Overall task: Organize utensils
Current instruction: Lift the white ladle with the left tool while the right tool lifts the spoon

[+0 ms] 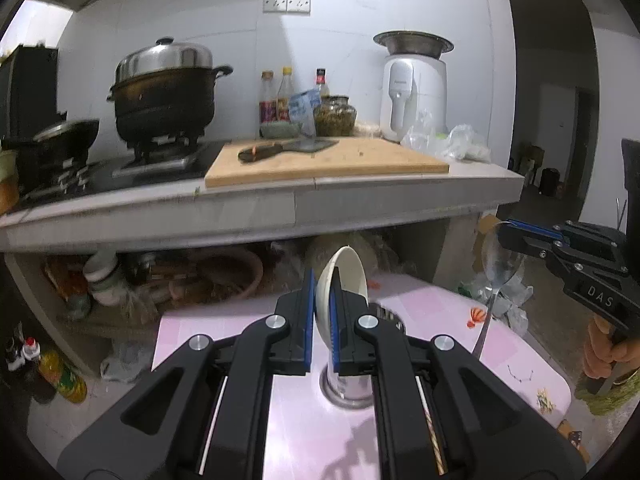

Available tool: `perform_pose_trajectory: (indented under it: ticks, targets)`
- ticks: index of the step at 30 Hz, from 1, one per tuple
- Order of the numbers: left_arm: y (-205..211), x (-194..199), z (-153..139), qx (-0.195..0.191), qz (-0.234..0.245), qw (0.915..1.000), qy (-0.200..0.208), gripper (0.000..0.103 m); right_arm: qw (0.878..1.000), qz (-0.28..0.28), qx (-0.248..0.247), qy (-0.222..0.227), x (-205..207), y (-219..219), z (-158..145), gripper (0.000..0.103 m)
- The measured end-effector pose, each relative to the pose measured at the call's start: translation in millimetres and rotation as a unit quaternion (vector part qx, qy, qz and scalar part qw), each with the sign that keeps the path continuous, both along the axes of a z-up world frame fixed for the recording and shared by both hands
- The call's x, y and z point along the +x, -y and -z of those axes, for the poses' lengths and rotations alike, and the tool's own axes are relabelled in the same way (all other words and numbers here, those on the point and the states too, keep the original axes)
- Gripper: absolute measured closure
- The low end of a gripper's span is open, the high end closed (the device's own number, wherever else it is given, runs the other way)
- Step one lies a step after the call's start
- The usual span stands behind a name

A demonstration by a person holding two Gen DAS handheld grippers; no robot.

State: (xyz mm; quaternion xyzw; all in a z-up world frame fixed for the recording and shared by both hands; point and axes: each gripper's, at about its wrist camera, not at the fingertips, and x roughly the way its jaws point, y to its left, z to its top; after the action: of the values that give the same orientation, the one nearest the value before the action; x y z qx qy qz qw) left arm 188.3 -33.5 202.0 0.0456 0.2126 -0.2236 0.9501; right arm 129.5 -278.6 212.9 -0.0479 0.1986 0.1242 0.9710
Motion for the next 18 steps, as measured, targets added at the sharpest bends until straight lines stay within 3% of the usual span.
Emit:
perform_pose_trajectory:
  ticks: [8,18]
  targets:
    - [31,40,-5,0.031,0.001,0.9993,0.022,0.097,1.000,0.016,-0.007,0.001,41,8,-13,0.100]
    - [66,80,36,0.115,-0.009,0.9927,0.033,0.097,0.999,0.017,-0.031,-0.034,103,1,25,0.100]
